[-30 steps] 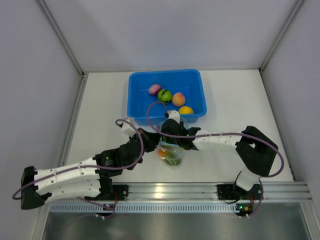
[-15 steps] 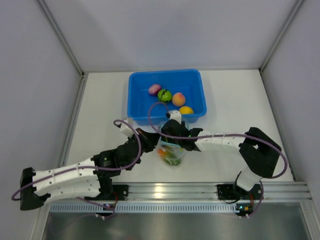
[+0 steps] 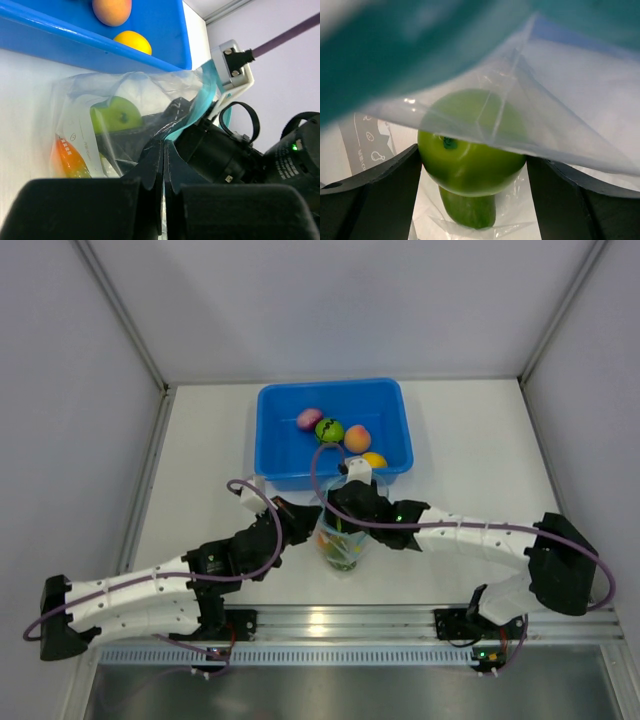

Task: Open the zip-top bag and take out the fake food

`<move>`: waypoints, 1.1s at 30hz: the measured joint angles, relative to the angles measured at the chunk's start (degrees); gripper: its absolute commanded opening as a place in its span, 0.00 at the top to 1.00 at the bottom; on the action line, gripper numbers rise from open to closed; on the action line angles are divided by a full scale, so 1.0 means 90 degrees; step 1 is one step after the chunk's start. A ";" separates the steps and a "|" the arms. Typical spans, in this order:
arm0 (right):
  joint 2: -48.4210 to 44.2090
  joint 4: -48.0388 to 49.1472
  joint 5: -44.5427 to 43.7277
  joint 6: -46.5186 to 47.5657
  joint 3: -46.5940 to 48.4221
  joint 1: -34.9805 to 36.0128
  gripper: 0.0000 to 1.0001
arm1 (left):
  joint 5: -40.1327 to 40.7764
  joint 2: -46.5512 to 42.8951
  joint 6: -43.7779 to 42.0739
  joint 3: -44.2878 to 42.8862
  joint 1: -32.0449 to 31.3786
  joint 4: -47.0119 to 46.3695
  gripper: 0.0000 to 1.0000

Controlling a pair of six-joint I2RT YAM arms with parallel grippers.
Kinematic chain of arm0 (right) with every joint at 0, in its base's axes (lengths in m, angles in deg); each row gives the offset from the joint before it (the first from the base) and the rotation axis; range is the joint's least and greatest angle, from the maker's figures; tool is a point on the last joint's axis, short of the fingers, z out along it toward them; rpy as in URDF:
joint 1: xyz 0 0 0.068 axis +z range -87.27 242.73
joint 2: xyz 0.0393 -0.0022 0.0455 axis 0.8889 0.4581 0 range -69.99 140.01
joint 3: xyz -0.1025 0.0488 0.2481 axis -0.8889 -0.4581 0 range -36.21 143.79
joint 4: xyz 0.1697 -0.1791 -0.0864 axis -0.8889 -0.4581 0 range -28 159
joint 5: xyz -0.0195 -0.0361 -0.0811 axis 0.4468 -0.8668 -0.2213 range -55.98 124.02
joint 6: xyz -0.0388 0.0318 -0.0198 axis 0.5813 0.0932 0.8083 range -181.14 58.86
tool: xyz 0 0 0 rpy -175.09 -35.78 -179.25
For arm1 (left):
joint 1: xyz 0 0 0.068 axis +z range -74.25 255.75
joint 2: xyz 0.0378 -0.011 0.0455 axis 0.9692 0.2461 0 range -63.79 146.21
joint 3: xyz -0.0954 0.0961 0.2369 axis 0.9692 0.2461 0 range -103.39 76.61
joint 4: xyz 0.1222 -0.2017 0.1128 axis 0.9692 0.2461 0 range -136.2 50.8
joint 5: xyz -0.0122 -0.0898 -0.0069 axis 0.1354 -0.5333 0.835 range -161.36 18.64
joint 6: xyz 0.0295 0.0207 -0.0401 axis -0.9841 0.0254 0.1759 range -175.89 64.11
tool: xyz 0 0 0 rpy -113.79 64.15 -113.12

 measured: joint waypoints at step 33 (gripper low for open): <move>-0.1457 -0.0923 -0.0158 0.0872 0.0687 0.0197 0.53 | 0.0000 0.0379 0.0007 0.0000 -0.0005 -0.0087 1.00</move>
